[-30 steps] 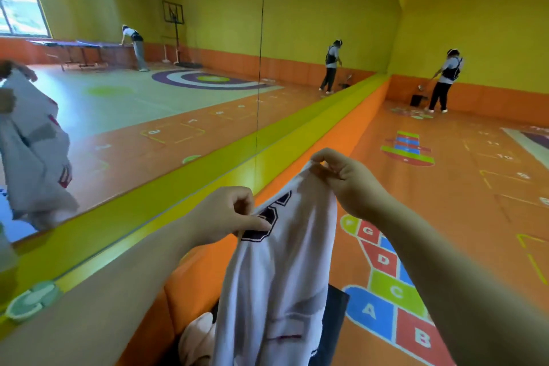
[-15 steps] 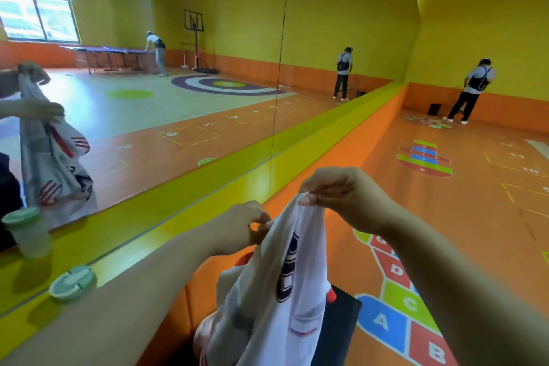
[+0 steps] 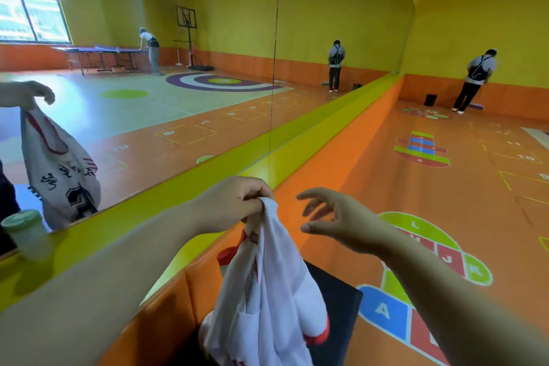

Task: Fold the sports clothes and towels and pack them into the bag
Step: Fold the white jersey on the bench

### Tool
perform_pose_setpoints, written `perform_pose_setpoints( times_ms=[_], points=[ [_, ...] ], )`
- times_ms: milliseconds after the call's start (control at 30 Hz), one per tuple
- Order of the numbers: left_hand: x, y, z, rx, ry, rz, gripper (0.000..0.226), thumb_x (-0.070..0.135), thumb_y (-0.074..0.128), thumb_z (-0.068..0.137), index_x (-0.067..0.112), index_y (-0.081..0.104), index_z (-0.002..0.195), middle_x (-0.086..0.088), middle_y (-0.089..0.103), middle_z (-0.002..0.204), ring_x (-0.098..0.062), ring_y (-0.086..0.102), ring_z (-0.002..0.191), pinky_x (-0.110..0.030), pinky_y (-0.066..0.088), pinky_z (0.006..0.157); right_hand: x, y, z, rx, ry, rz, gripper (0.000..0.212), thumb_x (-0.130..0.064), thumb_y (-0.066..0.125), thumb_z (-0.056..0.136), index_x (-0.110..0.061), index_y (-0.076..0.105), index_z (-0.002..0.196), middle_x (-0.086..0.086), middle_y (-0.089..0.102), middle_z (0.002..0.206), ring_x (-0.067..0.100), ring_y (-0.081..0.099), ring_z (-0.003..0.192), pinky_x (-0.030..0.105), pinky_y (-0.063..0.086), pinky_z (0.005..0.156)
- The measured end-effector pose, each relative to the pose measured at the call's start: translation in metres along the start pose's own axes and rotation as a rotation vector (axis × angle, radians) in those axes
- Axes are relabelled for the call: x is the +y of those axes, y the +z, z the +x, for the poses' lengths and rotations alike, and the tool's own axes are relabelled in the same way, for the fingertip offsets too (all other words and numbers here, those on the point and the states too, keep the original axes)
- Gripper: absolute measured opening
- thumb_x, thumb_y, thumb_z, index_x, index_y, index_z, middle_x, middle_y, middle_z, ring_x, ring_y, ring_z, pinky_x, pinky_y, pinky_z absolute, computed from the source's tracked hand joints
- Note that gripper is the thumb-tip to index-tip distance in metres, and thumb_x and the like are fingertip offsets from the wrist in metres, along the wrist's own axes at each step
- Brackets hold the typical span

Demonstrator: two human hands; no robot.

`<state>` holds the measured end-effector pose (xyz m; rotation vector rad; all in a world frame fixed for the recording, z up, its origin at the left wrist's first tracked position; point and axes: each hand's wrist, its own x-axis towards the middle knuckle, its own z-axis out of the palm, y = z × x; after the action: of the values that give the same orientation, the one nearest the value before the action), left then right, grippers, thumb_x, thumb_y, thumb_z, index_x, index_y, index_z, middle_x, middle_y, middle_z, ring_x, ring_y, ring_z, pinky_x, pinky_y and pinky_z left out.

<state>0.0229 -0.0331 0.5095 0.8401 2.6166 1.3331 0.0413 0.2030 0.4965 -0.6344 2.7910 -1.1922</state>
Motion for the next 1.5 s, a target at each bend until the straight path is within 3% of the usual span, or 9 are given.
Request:
perform_pose_setpoints(
  times_ms=[100,233,367,600,867,967,1067,1200,1500],
  points=[
    [0.009,0.003,0.0,-0.034,0.014,-0.043,0.018,0.006,0.053,0.087,0.017,0.067,0.084,0.0,0.067,0.075,-0.011,0.06,0.066,-0.034,0.049,0.066,-0.006,0.016,0.008,-0.141,-0.042,0.01,0.047,-0.028,0.071,0.083,-0.035,0.052,0.125,-0.015,0.059,0.122,0.001,0.055,0.111,0.022,0.048,0.087],
    [0.008,-0.007,-0.004,-0.033,0.008,-0.063,0.012,0.018,0.056,0.077,0.019,0.068,0.08,0.006,0.066,0.07,-0.008,0.057,0.065,-0.025,0.046,0.061,-0.009,0.033,0.014,-0.204,-0.077,0.103,0.012,-0.023,0.064,0.086,-0.014,0.065,0.093,0.01,0.067,0.096,0.016,0.062,0.093,0.041,0.048,0.088],
    [-0.011,-0.021,-0.017,-0.058,-0.051,-0.003,0.038,0.05,0.073,0.062,0.016,0.069,0.077,0.006,0.053,0.056,-0.007,0.043,0.053,-0.019,0.033,0.051,-0.006,0.026,0.015,-0.128,-0.089,0.17,0.036,-0.012,0.068,0.086,-0.021,0.043,0.062,-0.015,0.039,0.055,0.003,0.035,0.056,0.023,0.029,0.056],
    [-0.046,-0.009,-0.035,-0.312,-0.16,0.296,0.051,0.065,0.065,0.066,0.015,0.061,0.066,0.01,0.046,0.059,-0.002,0.041,0.055,-0.023,0.031,0.056,-0.009,0.001,0.016,0.01,-0.15,0.149,0.039,-0.008,0.067,0.083,-0.019,0.038,0.06,-0.012,0.03,0.055,0.005,0.027,0.054,0.023,0.021,0.051],
    [-0.044,-0.032,-0.03,-0.279,-0.082,0.84,0.029,0.05,0.05,0.091,0.025,0.049,0.076,0.013,0.047,0.07,-0.008,0.045,0.071,-0.028,0.033,0.064,0.0,-0.012,0.009,-0.154,-0.133,-0.675,0.038,-0.032,0.06,0.088,-0.02,0.035,0.061,-0.003,0.037,0.054,0.012,0.036,0.055,0.033,0.028,0.055],
    [-0.042,-0.043,-0.023,-0.226,0.023,0.829,0.02,0.042,0.046,0.092,0.035,0.06,0.104,0.014,0.066,0.096,-0.011,0.056,0.093,-0.031,0.043,0.081,0.002,-0.009,0.006,-0.189,-0.109,-0.939,0.014,-0.038,0.053,0.092,-0.024,0.055,0.089,0.004,0.058,0.086,0.027,0.052,0.085,0.029,0.033,0.064],
    [-0.043,-0.051,-0.015,-0.149,0.223,0.913,0.03,0.037,0.044,0.082,0.025,0.066,0.099,0.004,0.067,0.094,-0.016,0.06,0.091,-0.025,0.042,0.08,0.007,-0.012,0.008,-0.177,-0.018,-1.126,0.031,-0.039,0.049,0.095,-0.021,0.053,0.119,0.007,0.057,0.115,0.029,0.054,0.106,0.033,0.038,0.075],
    [-0.034,-0.056,-0.015,-0.032,0.541,1.175,0.017,0.039,0.046,0.073,0.027,0.056,0.066,0.008,0.055,0.063,-0.017,0.056,0.062,-0.024,0.043,0.058,0.01,-0.016,0.01,-0.097,0.001,-1.255,0.022,-0.025,0.047,0.095,-0.015,0.053,0.114,0.008,0.053,0.114,0.032,0.056,0.097,0.032,0.032,0.067],
    [-0.02,-0.08,-0.014,-0.007,0.477,1.362,0.024,0.033,0.044,0.073,0.02,0.062,0.065,0.004,0.061,0.069,-0.028,0.06,0.073,-0.036,0.043,0.073,-0.007,-0.037,0.013,0.096,-0.138,-1.392,0.018,-0.034,0.06,0.088,-0.018,0.067,0.083,0.001,0.047,0.086,0.026,0.053,0.091,0.036,0.025,0.068]
  ],
)
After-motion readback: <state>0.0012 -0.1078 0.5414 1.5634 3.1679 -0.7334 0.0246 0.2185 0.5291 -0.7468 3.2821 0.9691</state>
